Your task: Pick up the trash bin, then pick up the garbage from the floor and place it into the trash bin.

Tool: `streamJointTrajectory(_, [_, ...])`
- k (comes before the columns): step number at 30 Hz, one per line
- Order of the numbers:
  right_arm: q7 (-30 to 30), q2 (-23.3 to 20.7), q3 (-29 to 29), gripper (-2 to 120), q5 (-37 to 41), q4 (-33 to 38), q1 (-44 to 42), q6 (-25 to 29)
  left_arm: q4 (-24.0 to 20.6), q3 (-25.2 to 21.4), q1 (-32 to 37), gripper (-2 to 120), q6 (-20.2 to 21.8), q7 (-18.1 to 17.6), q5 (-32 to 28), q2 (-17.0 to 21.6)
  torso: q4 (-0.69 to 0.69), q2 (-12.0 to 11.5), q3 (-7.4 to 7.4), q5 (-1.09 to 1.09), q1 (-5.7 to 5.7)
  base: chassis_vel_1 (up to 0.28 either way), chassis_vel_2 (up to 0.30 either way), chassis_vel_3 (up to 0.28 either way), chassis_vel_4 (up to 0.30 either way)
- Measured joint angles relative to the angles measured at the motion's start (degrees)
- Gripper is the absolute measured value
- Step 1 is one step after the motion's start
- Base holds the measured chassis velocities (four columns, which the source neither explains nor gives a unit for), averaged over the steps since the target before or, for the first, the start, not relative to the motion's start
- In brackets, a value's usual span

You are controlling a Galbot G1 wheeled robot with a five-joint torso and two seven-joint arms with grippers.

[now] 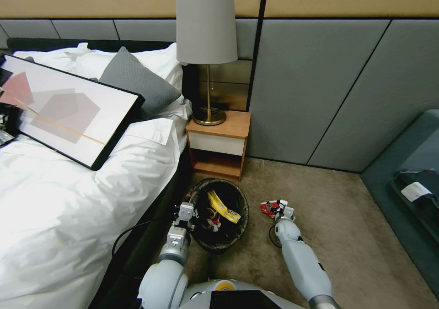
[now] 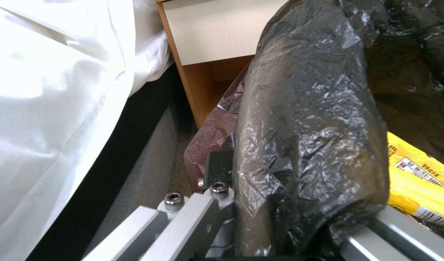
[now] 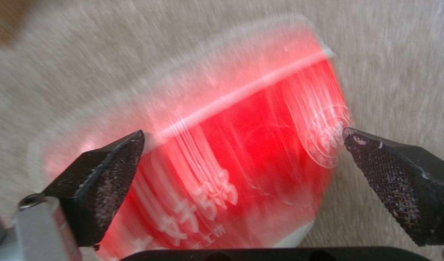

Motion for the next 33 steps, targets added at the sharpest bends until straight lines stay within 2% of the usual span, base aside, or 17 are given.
streamJointTrajectory(4, [-1.9,0.0,0.3,100,-0.6,-4.6,1.4,2.2,0.0,0.0,0.0,0,0.0,0.0,0.0,0.0,0.01,0.0,0.0,0.0,0.0,0.0,0.0,0.0,0.0])
streamJointTrajectory(13, [-4.2,0.2,0.4,93,-1.3,-8.5,2.8,3.9,0.0,0.1,0.1,0,0.0,0.0,0.1,0.1,0.01,0.0,0.0,0.0,0.0,0.0,0.0,0.0,0.0])
streamJointTrajectory(18, [-5.6,0.3,0.5,80,-2.0,-9.7,3.2,5.0,0.0,0.1,0.1,0,0.0,0.0,0.1,0.2,0.01,0.0,0.0,0.0,0.0,0.0,0.0,0.0,0.0])
streamJointTrajectory(20, [-5.9,0.3,0.6,68,-2.1,-9.8,3.3,5.3,0.0,0.1,0.2,0,0.0,0.0,0.1,0.2,0.0,0.0,0.0,-0.01,0.0,0.0,0.0,0.0,0.0])
streamJointTrajectory(25, [-6.1,0.2,0.6,56,-2.1,-9.8,3.3,5.5,0.0,0.1,0.2,0,0.0,0.0,0.1,0.2,-0.01,0.0,0.0,-0.02,0.0,0.0,0.0,0.0,0.0])
streamJointTrajectory(29, [-6.4,0.3,0.6,36,-2.2,-9.9,3.4,6.1,0.0,0.1,0.2,0,0.0,0.0,0.1,0.2,0.0,0.0,0.0,-0.02,0.0,0.0,0.0,0.0,0.0])
streamJointTrajectory(30, [-6.4,0.3,0.6,36,-2.2,-9.9,3.4,6.1,0.0,0.1,0.2,0,0.0,0.0,0.1,0.2,0.0,0.0,0.0,-0.02,0.0,0.0,0.0,0.0,0.0])
streamJointTrajectory(33, [-6.4,0.4,0.6,21,-2.3,-9.9,3.4,6.5,-0.1,0.2,0.2,0,0.0,0.0,0.1,0.2,0.0,0.0,0.0,-0.02,0.0,0.0,0.0,0.0,0.0])
